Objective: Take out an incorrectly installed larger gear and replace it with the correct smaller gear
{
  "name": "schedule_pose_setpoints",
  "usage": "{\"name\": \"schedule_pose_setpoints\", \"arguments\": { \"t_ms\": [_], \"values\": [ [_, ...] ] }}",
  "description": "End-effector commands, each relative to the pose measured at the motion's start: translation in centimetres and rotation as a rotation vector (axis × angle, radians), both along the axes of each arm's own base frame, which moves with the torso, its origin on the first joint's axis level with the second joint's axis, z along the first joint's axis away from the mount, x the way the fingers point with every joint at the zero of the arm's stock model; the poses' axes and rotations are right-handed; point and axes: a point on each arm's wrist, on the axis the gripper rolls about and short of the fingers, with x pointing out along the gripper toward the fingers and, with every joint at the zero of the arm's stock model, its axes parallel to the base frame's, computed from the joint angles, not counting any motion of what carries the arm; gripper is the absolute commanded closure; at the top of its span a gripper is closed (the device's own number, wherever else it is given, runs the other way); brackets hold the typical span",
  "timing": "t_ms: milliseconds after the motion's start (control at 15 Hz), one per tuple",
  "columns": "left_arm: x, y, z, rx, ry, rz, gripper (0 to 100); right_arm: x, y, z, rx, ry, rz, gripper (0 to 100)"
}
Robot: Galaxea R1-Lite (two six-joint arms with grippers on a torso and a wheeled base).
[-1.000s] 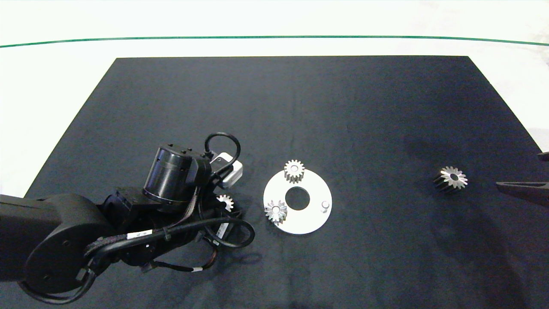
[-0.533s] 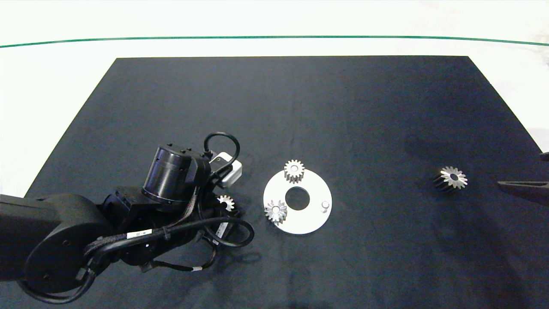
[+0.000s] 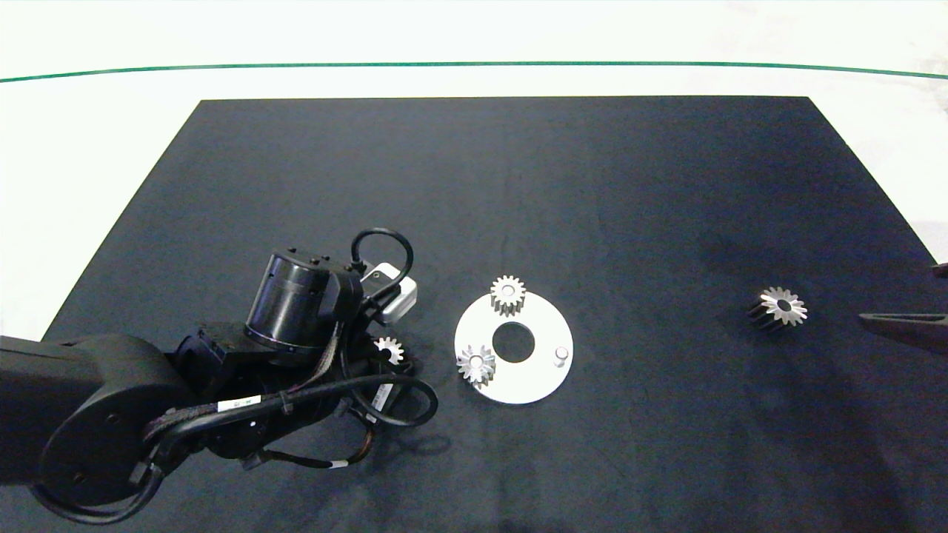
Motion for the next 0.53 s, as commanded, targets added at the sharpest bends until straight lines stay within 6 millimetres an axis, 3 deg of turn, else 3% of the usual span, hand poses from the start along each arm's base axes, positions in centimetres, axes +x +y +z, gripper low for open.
{"name": "schedule_pose_setpoints", "arguments": {
  "t_ms": [67,533],
  "values": [
    [-0.2,0.3,1.0,-0.015,-0.033,0.003,75,0.0,-0.1,0.0,-0.001,0.003,-0.002,0],
    [-3.1,-0.3,6.6,-0.050,-0.071,-0.079,75,0.0,-0.3,0.0,0.004,0.001,-0.008,0]
  ]
}}
